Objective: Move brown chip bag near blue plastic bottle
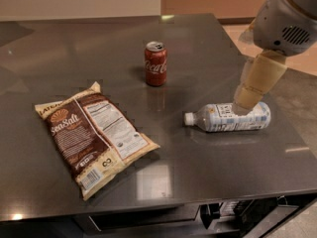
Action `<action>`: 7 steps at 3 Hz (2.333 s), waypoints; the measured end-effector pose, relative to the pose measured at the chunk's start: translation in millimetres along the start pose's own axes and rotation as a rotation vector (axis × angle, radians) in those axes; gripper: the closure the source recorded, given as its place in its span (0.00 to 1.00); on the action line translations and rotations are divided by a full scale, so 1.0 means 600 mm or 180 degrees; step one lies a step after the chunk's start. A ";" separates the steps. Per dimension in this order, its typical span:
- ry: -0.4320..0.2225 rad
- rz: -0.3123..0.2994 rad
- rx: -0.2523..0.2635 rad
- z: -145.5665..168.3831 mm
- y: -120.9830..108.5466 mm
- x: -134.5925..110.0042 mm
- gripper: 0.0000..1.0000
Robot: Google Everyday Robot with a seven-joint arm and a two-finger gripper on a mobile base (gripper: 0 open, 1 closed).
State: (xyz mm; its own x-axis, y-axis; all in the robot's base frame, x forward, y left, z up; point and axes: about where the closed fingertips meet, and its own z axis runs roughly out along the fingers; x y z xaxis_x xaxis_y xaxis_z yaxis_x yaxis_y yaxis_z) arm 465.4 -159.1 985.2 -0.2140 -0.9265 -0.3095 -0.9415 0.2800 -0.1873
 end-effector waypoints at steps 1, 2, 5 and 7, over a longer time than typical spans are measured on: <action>-0.0133 -0.0069 -0.0129 0.032 0.002 -0.074 0.00; -0.0161 -0.0182 -0.0280 0.077 0.012 -0.130 0.00; 0.0009 -0.0570 -0.0708 0.219 0.093 -0.254 0.00; 0.0148 -0.0615 -0.0861 0.281 0.132 -0.294 0.00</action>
Offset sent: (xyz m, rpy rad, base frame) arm 0.0315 0.1358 -0.0480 0.0554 0.1190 0.1586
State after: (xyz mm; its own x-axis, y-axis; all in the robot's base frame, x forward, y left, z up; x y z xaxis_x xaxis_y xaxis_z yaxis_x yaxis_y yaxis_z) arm 472.6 68.6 867.6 -0.0306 -0.9682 -0.2485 -0.9995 0.0271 0.0177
